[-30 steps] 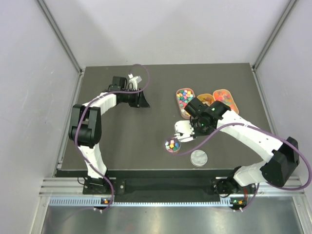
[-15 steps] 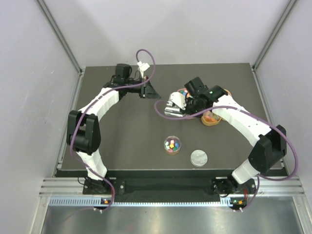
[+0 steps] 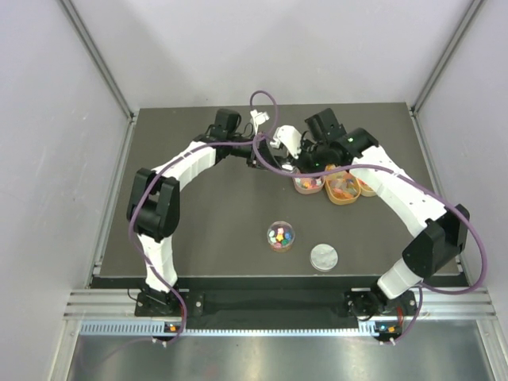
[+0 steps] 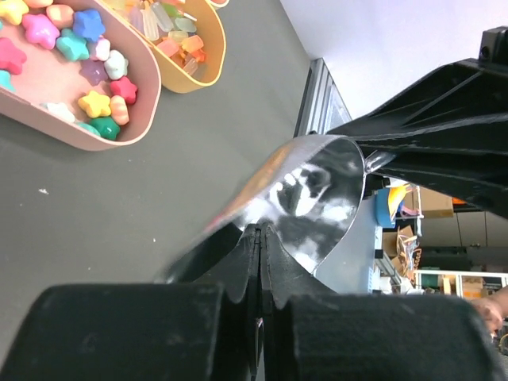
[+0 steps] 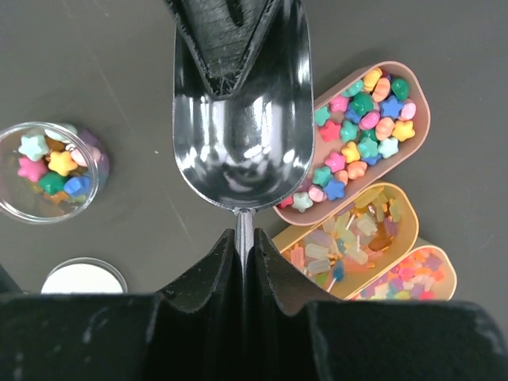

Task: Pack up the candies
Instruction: Adjust the spatula.

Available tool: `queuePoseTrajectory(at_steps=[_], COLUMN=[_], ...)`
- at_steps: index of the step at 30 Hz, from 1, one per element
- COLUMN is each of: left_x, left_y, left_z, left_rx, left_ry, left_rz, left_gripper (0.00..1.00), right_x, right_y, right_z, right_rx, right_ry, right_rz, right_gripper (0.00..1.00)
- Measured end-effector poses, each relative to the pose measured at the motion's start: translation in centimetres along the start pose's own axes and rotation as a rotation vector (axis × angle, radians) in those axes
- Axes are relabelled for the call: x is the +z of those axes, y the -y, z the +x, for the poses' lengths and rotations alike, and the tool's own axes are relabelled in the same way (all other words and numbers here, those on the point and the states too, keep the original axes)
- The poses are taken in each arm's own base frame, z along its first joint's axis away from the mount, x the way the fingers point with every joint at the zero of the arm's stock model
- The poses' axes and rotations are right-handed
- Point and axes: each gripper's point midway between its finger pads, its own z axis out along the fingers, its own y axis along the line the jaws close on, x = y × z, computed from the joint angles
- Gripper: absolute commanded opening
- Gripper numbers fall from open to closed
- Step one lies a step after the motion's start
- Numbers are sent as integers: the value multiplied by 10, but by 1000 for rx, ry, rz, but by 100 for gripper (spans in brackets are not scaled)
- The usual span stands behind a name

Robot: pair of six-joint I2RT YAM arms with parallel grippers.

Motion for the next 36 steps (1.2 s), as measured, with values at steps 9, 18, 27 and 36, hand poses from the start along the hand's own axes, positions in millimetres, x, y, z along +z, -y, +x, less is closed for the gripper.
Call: queuePoseTrajectory(at_steps=[9,18,27,36], left_x=[9,16,5,24], left_y=[7,-6,-44,-176], left_z=[-9,-12,-85,-116], left_rx=[52,51,234,276], left_ry=[6,16,121,224], left_rz=[-1,-23,-220,-414], left_gripper=[0,0,15,6], right_x=[-14,-18,-25,-21], right_y=[10,15,57,64], right_z=[-9,-4,24,55], right_rx=[181,379,655,823], right_ry=[89,118,85,-5], right_rz=[-27,-59,115,227], right_gripper=[0,0,0,0])
